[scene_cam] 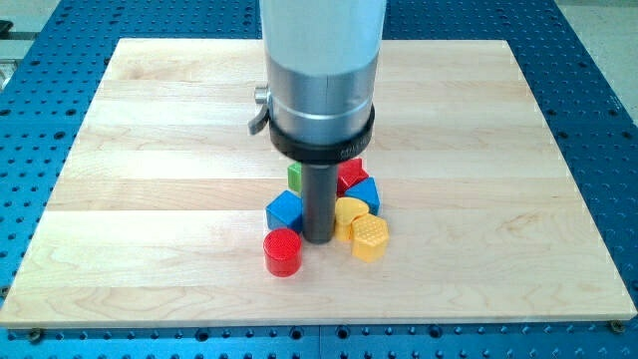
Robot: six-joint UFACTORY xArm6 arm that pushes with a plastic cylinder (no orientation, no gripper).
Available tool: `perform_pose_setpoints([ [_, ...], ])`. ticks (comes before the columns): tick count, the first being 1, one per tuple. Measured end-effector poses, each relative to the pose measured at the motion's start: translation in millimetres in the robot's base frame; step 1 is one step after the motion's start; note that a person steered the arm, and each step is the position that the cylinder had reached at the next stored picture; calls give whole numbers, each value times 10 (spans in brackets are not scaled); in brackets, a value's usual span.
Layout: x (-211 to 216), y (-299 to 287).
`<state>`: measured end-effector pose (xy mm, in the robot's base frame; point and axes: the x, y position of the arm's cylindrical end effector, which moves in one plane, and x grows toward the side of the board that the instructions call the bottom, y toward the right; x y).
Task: Move the hexagon to the top left
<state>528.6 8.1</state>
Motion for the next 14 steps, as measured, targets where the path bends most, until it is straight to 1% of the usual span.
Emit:
perform_pose_setpoints([
  [2,-16,1069],
  [3,-253,1358],
  [4,-906,1340],
  [5,-819,1593],
  [6,-405,1686],
  [7,-563,1698],
  [8,-959,2088],
  [9,-1055,2355],
  [11,-2255,1427],
  [12,-2595,622],
  [13,-2449,-46],
  [14,-2346,497],
])
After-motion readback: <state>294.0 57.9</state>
